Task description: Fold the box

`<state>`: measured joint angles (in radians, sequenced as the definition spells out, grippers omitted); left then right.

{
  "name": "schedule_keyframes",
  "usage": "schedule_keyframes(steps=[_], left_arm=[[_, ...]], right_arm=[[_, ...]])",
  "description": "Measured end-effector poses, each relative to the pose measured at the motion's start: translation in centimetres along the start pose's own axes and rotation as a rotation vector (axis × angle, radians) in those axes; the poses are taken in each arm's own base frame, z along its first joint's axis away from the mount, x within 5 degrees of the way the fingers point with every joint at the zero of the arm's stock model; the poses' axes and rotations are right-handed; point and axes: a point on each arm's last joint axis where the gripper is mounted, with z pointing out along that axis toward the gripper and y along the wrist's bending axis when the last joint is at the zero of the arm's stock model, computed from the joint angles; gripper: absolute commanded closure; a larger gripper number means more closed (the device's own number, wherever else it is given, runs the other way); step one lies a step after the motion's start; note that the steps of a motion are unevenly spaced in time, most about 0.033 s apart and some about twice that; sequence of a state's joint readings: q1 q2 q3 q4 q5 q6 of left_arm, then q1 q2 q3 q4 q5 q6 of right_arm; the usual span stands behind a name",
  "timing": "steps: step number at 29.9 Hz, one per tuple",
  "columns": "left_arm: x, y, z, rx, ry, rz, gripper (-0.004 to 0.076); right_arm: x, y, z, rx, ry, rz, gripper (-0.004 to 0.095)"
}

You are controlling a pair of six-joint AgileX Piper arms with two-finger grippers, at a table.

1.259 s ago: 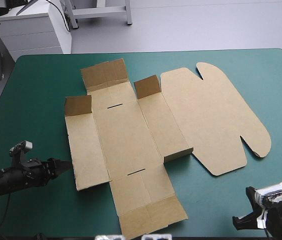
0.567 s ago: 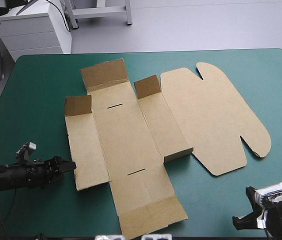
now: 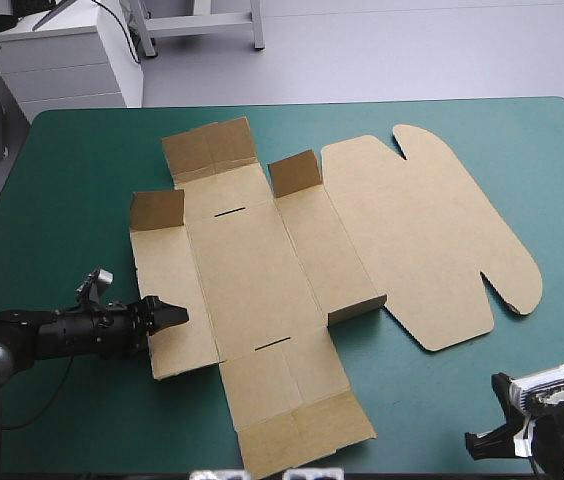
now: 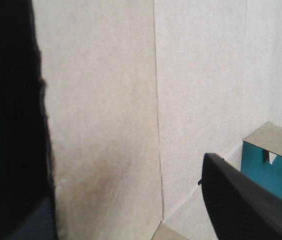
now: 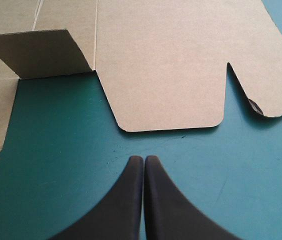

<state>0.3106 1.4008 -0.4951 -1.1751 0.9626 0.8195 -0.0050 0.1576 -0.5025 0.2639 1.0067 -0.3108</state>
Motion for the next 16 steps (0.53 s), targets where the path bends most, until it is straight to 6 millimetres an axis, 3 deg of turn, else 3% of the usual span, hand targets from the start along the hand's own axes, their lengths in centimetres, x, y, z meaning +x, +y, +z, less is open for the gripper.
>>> schedule_keyframes(steps=[3, 6, 10, 14, 16], left_arm=[[-0.1, -0.2, 0.6, 0.019, 0.001, -0.003, 0.0235], [-0.3, -0.2, 1.0, 0.034, 0.0, -0.015, 0.0292], [-0.5, 0.2, 1.5, 0.039, 0.01, -0.033, 0.0441], [-0.8, 0.6, 1.9, 0.046, 0.026, -0.055, 0.0714], [-0.8, 0.6, 2.0, 0.057, 0.03, -0.043, 0.0729]], right_arm=[[0.0, 0.0, 0.0, 0.0, 0.0, 0.0, 0.0912], [0.0, 0.0, 0.0, 0.0, 0.0, 0.0, 0.0912], [0.0, 0.0, 0.0, 0.0, 0.0, 0.0, 0.0912], [0.0, 0.0, 0.0, 0.0, 0.0, 0.0, 0.0912], [0.0, 0.0, 0.0, 0.0, 0.0, 0.0, 0.0912]])
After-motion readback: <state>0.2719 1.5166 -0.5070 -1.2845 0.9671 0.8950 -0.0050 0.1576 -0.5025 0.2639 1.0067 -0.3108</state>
